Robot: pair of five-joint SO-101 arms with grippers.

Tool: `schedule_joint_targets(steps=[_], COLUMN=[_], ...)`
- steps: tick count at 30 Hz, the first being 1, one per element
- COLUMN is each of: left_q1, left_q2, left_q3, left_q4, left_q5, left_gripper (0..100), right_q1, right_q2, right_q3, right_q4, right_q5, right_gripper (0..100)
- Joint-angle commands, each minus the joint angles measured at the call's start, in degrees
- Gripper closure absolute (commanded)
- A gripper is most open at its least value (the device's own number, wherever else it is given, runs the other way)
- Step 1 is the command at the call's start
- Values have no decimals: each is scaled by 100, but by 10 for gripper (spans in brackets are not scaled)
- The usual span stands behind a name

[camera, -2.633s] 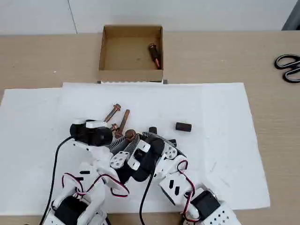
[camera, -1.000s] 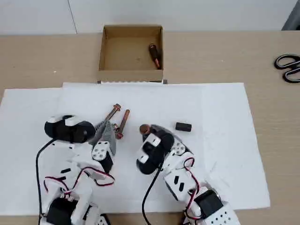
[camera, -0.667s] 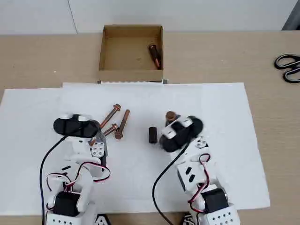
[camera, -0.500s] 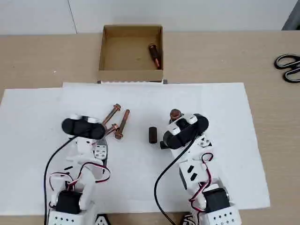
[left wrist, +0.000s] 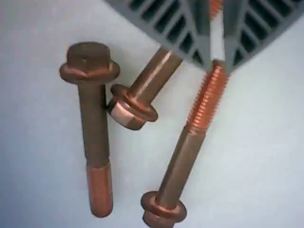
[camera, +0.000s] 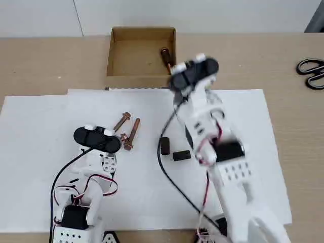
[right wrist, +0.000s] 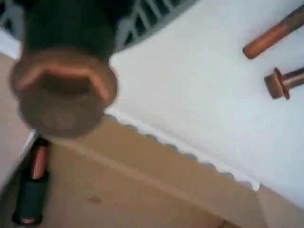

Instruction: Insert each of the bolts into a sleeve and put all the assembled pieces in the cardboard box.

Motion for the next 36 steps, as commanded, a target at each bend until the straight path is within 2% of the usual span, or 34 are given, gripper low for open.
schedule_joint_targets(steps=[1,9,15,22,27,33,36], left_q1=[-26,-53,-53,-62,-62,-62,-62], left_q2=[-44,-44,-44,-44,-44,-44,-44], left_q3=[-13,-13,-13,-13,-13,-13,-13], left_q4=[-88,-88,-88,-79,-79,-79,-79], left_q5=[-18,-18,-26,-26,-26,-26,-26], left_gripper=[994,994,994,994,994,994,994], right_q1=[57,22,-154,-532,-567,-523,-541], right_q2=[2035,5314,6958,7802,7943,7890,7547], right_q3=[-2207,-5846,-7587,-8079,-8105,-8149,-8387], right_q4=[-48,-31,-13,-13,233,646,1288], right_q5=[-79,-44,-44,97,281,255,246], right_gripper=[996,995,995,980,852,850,850])
